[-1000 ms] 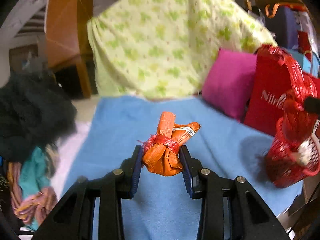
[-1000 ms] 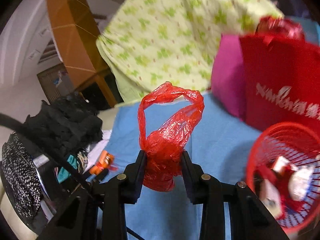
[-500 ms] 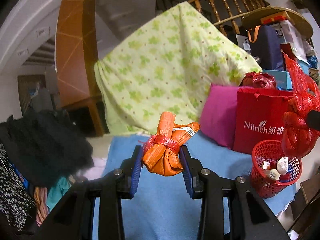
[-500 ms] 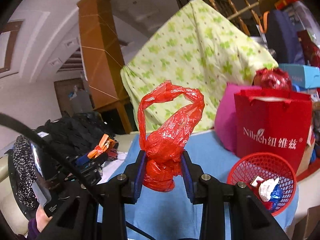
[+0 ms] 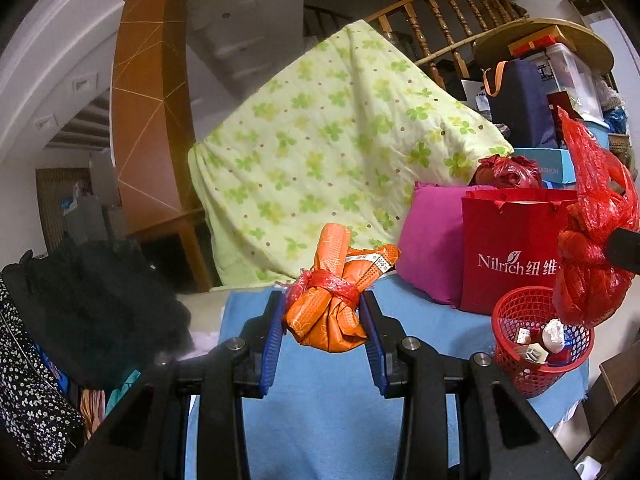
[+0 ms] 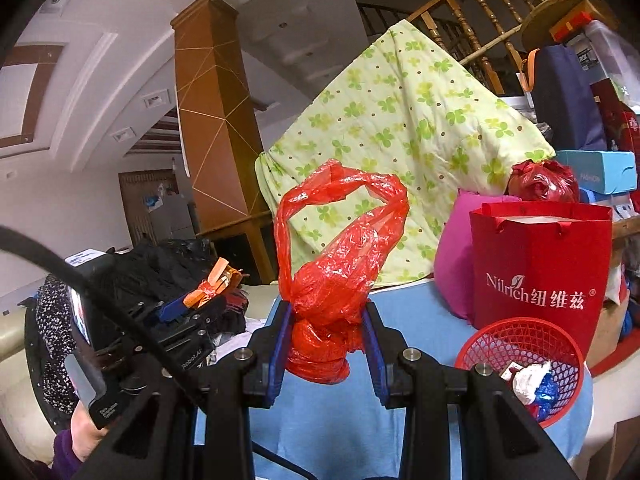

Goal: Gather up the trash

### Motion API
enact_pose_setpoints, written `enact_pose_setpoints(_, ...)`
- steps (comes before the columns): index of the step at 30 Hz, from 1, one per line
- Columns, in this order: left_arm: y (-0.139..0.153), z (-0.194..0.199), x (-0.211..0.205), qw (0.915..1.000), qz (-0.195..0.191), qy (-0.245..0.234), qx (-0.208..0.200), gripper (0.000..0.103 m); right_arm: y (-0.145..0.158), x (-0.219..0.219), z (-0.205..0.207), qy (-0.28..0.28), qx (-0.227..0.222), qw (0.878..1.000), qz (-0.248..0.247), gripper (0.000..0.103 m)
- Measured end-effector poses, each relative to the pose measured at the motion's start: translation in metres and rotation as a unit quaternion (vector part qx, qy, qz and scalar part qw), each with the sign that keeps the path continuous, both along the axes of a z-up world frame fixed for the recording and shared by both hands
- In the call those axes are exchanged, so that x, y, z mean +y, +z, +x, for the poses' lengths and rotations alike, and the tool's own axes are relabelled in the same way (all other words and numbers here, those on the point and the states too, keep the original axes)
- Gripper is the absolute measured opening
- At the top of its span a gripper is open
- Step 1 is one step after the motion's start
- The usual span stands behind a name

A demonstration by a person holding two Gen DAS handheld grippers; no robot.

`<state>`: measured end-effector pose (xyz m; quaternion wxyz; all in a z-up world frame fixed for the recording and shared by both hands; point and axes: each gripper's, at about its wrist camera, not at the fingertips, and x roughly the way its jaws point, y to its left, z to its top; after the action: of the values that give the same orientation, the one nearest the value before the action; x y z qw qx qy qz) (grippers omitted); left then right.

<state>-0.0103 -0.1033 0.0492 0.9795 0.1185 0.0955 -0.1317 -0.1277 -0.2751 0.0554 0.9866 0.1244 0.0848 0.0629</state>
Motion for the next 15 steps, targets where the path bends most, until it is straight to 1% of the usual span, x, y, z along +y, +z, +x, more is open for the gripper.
enact_pose_setpoints(8, -0.0007, -0.0012, -0.0017, 1.0, 0.003, 0.001, -0.001, 0.039, 0.0003, -0.0033, -0.0025, -0.003, -0.009, 1.0, -0.001, 0.037)
enact_pose_setpoints(15, -0.0071, -0.006, -0.0042, 0.9999, 0.01, -0.005, 0.003, 0.039, -0.0023, -0.0057, -0.008, -0.006, -0.011, 1.0, 0.0, 0.037)
